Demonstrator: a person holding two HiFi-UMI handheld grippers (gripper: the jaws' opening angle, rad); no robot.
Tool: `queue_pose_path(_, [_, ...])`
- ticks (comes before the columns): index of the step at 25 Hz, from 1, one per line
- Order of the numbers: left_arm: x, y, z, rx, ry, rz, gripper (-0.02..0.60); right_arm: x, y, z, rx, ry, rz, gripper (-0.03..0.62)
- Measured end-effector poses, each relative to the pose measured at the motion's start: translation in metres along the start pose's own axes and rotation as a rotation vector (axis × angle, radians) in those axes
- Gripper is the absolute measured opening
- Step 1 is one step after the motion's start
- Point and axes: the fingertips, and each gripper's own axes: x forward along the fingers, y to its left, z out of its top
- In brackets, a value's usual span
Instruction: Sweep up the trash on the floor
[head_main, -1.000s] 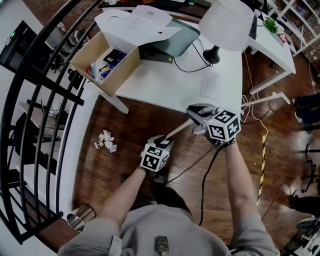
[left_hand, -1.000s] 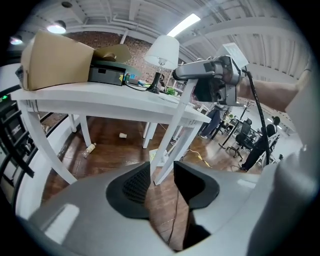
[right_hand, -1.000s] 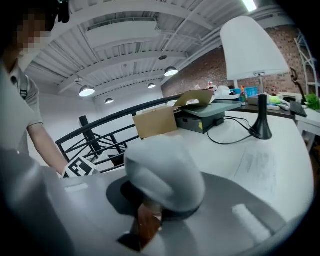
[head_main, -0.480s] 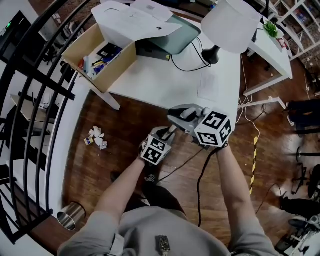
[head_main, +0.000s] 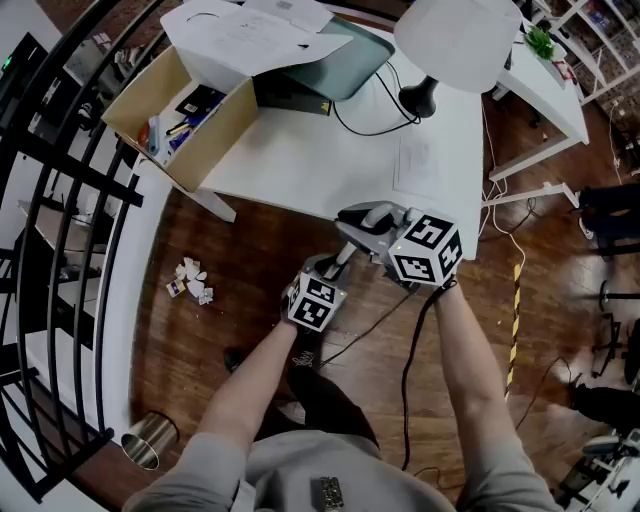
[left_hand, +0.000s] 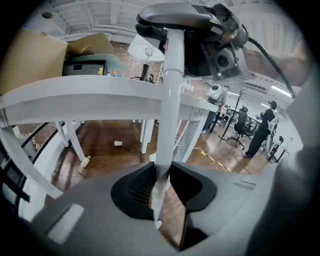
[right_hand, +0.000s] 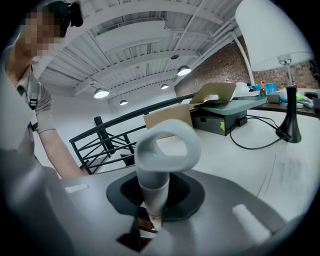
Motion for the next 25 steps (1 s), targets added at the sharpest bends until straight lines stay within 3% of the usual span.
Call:
queue_pose_path(4, [0.008,0.011,0.004,-0.017,-0.011,0.039,0.097,0.003,-0.021,-0.001,-0.038,-0.035,-0.113,0.059])
queue_pose_path(10, [0.015,0.024,0.002,-0.026,0.003,0.052,0.097,-0.011,-0.043,-0.017,-0.001,-0.080,-0.225,0.209])
queue_pose_path(13, [0.017,0.026,0.005,-0.019,-0.008,0.055,0.098,-0.025,-0.045,-0.019,0.030,-0.115,-0.252,0.215])
queue_pose_path(16, [0.013,0.022,0.003,-0.063,-0.009,0.050,0.106,-0.041,-0.036,-0.020,0.042,-0.144,-0.281,0.215])
queue_pose_path(25, [-0.005,0.005,0.006,-0.035,-0.014,0.037,0.176,-0.067,-0.017,-0.039,0.044,-0.102,-0.394,0.198])
